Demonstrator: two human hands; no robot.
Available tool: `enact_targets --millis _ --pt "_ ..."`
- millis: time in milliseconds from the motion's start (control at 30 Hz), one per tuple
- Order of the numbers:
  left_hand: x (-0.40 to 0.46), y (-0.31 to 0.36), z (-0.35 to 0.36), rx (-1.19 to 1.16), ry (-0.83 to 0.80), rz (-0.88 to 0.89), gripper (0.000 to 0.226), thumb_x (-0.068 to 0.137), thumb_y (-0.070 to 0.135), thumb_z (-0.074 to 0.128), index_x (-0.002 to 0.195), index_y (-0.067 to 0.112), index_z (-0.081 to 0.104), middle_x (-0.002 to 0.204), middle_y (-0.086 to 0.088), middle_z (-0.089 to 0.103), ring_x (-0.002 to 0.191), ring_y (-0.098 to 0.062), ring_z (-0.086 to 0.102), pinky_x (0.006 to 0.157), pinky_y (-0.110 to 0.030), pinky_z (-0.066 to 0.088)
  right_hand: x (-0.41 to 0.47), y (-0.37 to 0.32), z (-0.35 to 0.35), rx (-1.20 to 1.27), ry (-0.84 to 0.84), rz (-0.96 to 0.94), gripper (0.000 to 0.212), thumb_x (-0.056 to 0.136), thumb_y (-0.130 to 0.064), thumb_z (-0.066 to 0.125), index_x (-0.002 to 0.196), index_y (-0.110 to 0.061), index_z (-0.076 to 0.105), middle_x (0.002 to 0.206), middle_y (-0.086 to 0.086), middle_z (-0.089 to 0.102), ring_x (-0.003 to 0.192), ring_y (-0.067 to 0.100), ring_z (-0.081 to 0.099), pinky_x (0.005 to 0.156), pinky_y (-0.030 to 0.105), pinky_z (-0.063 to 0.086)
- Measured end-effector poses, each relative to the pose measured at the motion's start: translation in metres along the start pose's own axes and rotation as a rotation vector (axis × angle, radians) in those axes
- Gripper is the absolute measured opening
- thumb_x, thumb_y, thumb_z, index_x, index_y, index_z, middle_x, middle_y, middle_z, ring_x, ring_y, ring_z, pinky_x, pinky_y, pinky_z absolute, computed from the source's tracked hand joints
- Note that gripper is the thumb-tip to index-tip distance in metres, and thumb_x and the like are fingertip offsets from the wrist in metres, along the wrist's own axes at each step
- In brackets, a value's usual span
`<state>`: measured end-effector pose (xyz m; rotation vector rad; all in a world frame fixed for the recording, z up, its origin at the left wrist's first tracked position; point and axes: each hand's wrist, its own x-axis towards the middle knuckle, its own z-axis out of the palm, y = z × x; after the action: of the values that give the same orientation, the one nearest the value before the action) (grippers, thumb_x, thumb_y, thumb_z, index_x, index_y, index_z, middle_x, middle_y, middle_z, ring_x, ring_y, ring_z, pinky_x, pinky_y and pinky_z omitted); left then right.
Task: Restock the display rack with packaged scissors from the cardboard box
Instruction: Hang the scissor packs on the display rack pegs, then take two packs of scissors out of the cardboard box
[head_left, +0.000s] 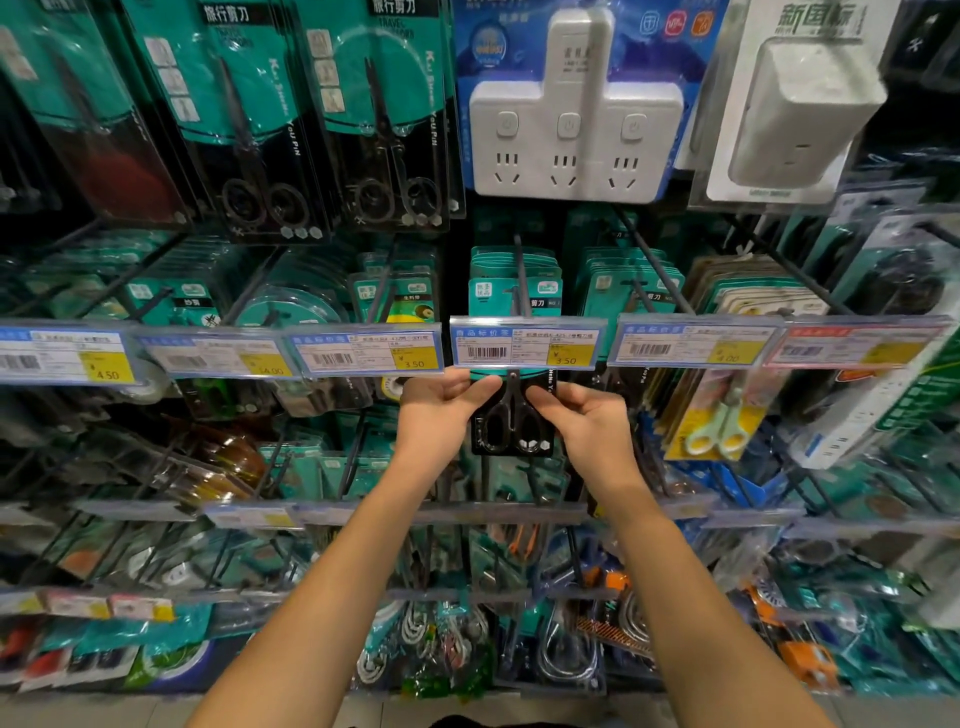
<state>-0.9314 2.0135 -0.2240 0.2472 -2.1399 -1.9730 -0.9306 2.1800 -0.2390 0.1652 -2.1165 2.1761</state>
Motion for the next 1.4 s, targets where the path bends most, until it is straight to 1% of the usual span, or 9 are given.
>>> enact_targets --millis 233,333,400,500,733,833,933,1167,1400 --pt "0.005 -0.004 -0.003 0.083 -0.014 0.004 0.014 0.084 0.033 0.075 0.091 0.021 0.074 0.068 0.022 0.069 0.061 0.012 0.061 0.06 -0.005 0.049 0.012 0.002 0.002 -0.104 -0.007 -0.115 0.037 0.088 -0.024 0.071 0.053 -0.024 0.06 0.05 -0.017 0.047 0.052 0.0 0.041 0.057 0.013 0.036" --pt "0.006 0.001 0.001 0.157 -0.012 0.017 0.035 0.088 0.032 0.072 0.109 0.004 0.071 0.101 -0.008 0.075 0.084 -0.016 0.065 0.079 -0.022 0.052 0.016 0.003 0.003 -0.109 0.013 -0.104 0.024 0.086 -0.027 0.073 0.067 -0.014 0.067 0.059 -0.013 0.058 0.06 0.0 0.052 0.065 0.017 0.042" --pt "0.009 0.005 0.005 0.058 0.035 -0.015 0.042 0.087 0.016 0.074 0.119 -0.008 0.063 0.117 -0.02 0.067 0.097 -0.022 0.061 0.075 -0.011 0.051 0.019 0.003 0.004 -0.12 0.027 -0.083 0.023 0.086 -0.024 0.074 0.068 -0.014 0.065 0.058 -0.017 0.059 0.059 -0.005 0.053 0.065 0.012 0.043" --pt "0.012 0.007 0.008 0.03 0.042 -0.038 0.053 0.085 0.002 0.074 0.128 -0.017 0.051 0.128 -0.026 0.058 0.107 -0.02 0.055 0.068 0.003 0.046 0.022 0.002 0.007 -0.143 0.034 -0.114 0.047 0.087 -0.016 0.073 0.055 -0.012 0.038 0.049 -0.014 0.029 0.047 0.0 0.028 0.051 0.01 0.027" --pt "0.003 0.006 0.008 0.272 0.022 0.03 0.042 0.09 0.029 0.07 0.118 -0.001 0.062 0.1 -0.005 0.066 0.092 -0.012 0.058 0.061 0.002 0.041 0.018 -0.003 0.007 -0.449 0.082 -0.045 0.047 0.091 -0.037 0.066 0.06 -0.016 0.037 0.048 -0.01 0.033 0.043 0.005 0.03 0.047 0.018 0.023" --pt "-0.008 0.005 0.004 0.456 0.016 0.074 0.016 0.095 0.028 0.063 0.1 0.012 0.063 0.079 0.009 0.062 0.086 -0.018 0.064 0.068 -0.012 0.043 0.005 -0.01 0.008 -0.641 0.112 0.019 0.037 0.093 -0.051 0.057 0.088 -0.015 0.065 0.073 -0.007 0.064 0.07 0.008 0.058 0.065 0.025 0.042" --pt "-0.027 0.0 -0.003 0.587 -0.022 0.082 0.037 0.097 0.032 0.059 0.127 0.011 0.061 0.112 -0.004 0.07 0.107 -0.023 0.066 0.084 -0.023 0.047 -0.013 -0.018 0.01 -0.766 0.153 0.038 0.049 0.095 -0.052 0.051 0.121 -0.012 0.064 0.102 0.008 0.073 0.098 0.026 0.065 0.079 0.034 0.05" --pt "-0.073 -0.009 -0.007 0.802 -0.213 0.308 0.046 0.101 0.026 0.051 0.143 0.007 0.047 0.143 -0.01 0.054 0.133 -0.025 0.049 0.109 -0.034 0.038 -0.069 -0.012 0.012 -0.918 0.216 0.003 0.06 0.096 -0.047 0.052 0.142 -0.009 0.046 0.139 0.009 0.055 0.13 0.024 0.048 0.105 0.037 0.041" --pt "-0.109 -0.008 0.031 0.975 -0.401 0.458 0.049 0.103 0.026 0.044 0.149 0.008 0.039 0.154 -0.011 0.042 0.144 -0.025 0.035 0.118 -0.034 0.023 -0.127 0.005 -0.034 -1.002 0.264 0.057 0.055 0.096 -0.049 0.049 0.14 -0.015 0.046 0.141 0.002 0.052 0.133 0.018 0.043 0.103 0.036 0.042"
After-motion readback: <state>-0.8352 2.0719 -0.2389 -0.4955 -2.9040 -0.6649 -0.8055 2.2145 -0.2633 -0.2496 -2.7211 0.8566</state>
